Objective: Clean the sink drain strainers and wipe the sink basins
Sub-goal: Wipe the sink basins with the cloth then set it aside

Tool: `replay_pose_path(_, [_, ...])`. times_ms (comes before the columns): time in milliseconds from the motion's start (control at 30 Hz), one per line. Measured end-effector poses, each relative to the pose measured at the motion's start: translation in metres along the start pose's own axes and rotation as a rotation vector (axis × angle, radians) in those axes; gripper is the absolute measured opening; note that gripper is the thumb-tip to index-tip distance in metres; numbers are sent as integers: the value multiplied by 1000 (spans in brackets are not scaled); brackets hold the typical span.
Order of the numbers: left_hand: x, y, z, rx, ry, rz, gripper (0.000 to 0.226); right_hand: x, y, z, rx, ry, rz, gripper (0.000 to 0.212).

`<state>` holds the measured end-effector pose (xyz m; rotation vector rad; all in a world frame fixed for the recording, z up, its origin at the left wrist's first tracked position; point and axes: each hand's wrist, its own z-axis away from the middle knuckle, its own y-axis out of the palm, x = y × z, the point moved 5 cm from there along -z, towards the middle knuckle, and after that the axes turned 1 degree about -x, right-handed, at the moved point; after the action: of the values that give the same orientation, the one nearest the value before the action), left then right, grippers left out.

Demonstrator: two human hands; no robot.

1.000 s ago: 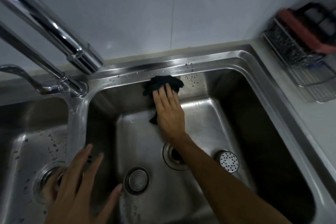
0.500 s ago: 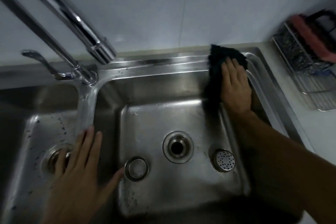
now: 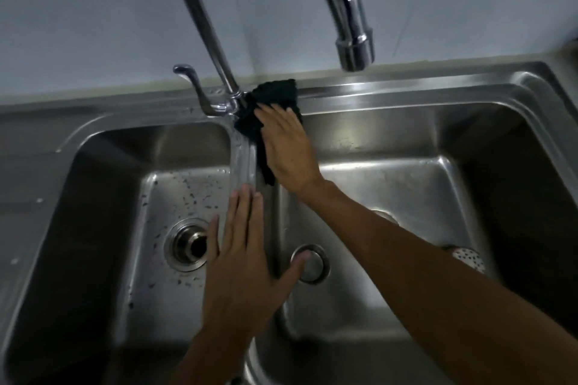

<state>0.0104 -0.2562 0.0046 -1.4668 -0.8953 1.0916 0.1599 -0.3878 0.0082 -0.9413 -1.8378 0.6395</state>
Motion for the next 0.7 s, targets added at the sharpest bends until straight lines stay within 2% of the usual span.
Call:
replay_pose_path(67, [1, -4, 1, -17, -47, 75, 120, 13, -7, 16, 87, 34, -122, 40])
replay_pose_path(167, [3, -8, 11, 6, -96, 170, 128, 48, -20, 62, 247, -76, -238, 40])
replay_pose_path(300, [17, -10, 62, 166, -76, 41, 137, 86, -34, 120, 369, -197, -211, 37])
replay_pose_path(433, [26, -11, 125, 242, -21, 52, 137, 119, -52, 183, 533, -164, -234, 56])
replay_pose_path(567, [30, -9, 148, 204, 59, 143, 148, 137, -63, 231, 592, -50, -327, 62])
replay_pose_path(633, [31, -11, 144, 196, 60, 172, 148, 138, -59, 228, 619, -63, -303, 66])
replay_pose_path(700, [34, -12, 133, 221, 34, 188, 146, 135, -47, 204, 562, -67, -256, 65])
